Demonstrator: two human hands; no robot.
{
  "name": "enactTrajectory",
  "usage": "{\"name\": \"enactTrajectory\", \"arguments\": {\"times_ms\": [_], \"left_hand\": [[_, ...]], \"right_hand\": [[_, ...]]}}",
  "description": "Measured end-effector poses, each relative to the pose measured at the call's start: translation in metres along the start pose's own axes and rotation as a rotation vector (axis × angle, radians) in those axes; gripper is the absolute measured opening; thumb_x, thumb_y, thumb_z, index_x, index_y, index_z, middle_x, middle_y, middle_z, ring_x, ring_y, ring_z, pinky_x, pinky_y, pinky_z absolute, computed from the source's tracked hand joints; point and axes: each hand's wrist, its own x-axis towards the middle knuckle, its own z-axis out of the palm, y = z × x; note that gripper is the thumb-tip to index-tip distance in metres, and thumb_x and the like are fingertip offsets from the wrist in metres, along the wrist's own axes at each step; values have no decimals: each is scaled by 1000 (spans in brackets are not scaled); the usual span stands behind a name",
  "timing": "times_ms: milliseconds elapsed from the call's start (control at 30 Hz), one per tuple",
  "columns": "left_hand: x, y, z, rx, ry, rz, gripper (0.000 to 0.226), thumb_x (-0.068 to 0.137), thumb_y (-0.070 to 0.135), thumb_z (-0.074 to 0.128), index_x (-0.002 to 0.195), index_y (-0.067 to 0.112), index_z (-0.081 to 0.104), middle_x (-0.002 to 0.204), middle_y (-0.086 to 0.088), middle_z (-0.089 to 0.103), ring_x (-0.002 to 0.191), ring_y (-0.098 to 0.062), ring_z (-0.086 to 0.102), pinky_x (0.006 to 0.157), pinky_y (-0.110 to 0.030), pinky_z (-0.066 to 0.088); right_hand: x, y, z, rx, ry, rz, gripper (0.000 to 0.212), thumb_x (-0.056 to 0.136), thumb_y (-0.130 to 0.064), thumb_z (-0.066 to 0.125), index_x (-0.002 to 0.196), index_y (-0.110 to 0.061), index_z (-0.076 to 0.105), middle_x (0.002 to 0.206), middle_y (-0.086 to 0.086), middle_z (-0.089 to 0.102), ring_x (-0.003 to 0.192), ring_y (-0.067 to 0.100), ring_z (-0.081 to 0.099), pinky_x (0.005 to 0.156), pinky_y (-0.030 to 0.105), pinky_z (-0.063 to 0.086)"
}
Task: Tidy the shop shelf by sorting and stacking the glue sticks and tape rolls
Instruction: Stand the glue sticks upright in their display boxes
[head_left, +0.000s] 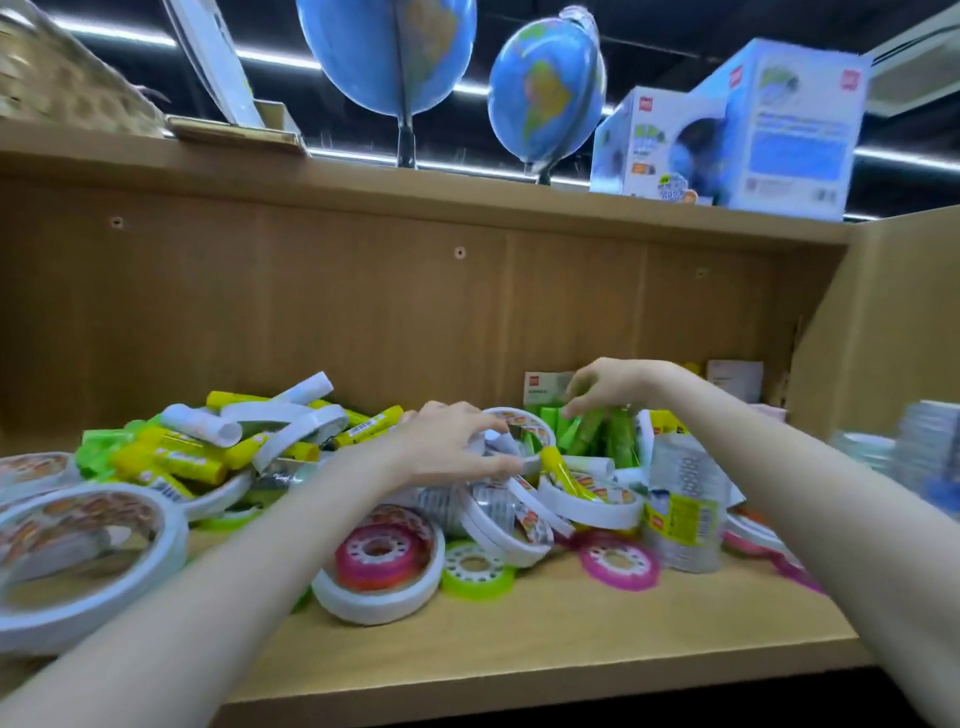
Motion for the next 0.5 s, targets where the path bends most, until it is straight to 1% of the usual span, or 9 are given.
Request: {"name": "enactTrajectory", "arguments": {"times_ms": [67, 100, 167, 200, 267, 300, 367, 400, 500], "left_hand": [[-2, -1, 1, 1, 5, 11, 84, 62, 75, 30, 136, 37, 41, 144, 3, 38, 132, -28, 32, 108, -47, 26], [-3, -1, 1, -2, 10, 16, 84, 62, 75, 30, 136, 37, 41, 143, 3, 39, 132, -28, 32, 108, -46, 26], [-3, -2, 2, -24, 16, 16, 83, 63, 75, 31, 136, 36, 41, 142, 5, 40, 131, -26, 32, 108, -45, 26], [-3, -2, 2, -31, 16, 13, 83, 63, 75, 31, 135, 36, 42, 142, 5, 40, 131, -26, 33, 108, -44, 25], [-3, -3, 2, -39, 13, 5, 80, 66, 77, 36, 135, 36, 42, 142, 6, 39, 130, -24, 34, 108, -43, 26], [-3, -3, 3, -33, 12, 7, 76, 72, 77, 41, 135, 35, 42, 143, 5, 39, 130, -24, 35, 108, -43, 26], [-2, -5, 4, -23, 22, 24, 64, 83, 69, 45, 136, 33, 41, 144, 5, 37, 130, -23, 36, 108, -43, 27], [-1, -6, 5, -22, 22, 29, 62, 84, 66, 45, 136, 32, 42, 144, 5, 37, 130, -23, 37, 108, -42, 27], [-1, -6, 4, -21, 16, 38, 69, 77, 73, 44, 132, 31, 46, 139, 5, 42, 127, -21, 41, 105, -42, 31]], "right_hand": [[-3, 1, -4, -17, -11, 20, 39, 82, -38, 68, 116, -21, 59, 105, 2, 51, 92, 22, 49, 78, 37, 51], [-4, 2, -5, -40, 1, 22, 37, 83, -36, 66, 117, -21, 59, 108, 3, 51, 94, 22, 50, 79, 37, 52], [-5, 2, -4, -149, 41, -10, 34, 86, -28, 64, 119, -21, 58, 115, 4, 51, 94, 22, 52, 72, 31, 50], [-5, 1, -4, -242, 70, -38, 37, 86, -22, 64, 122, -21, 56, 121, 6, 50, 97, 23, 53, 71, 29, 48], [-8, 1, -2, -383, 115, -95, 47, 85, -14, 62, 129, -21, 51, 129, 9, 44, 109, 27, 50, 79, 28, 43], [-10, 2, -1, -402, 121, -114, 49, 85, -12, 61, 131, -22, 49, 130, 10, 42, 113, 28, 49, 84, 28, 42], [-16, 5, -2, -380, 124, -128, 44, 87, -10, 57, 129, -21, 52, 131, 8, 46, 115, 28, 50, 90, 30, 42], [-19, 6, -3, -347, 128, -128, 40, 88, -9, 53, 126, -21, 54, 130, 7, 50, 113, 27, 52, 91, 31, 44], [-28, 8, -9, -261, 75, -121, 34, 89, -8, 48, 120, -20, 58, 124, 6, 57, 107, 26, 58, 86, 33, 50]]}}
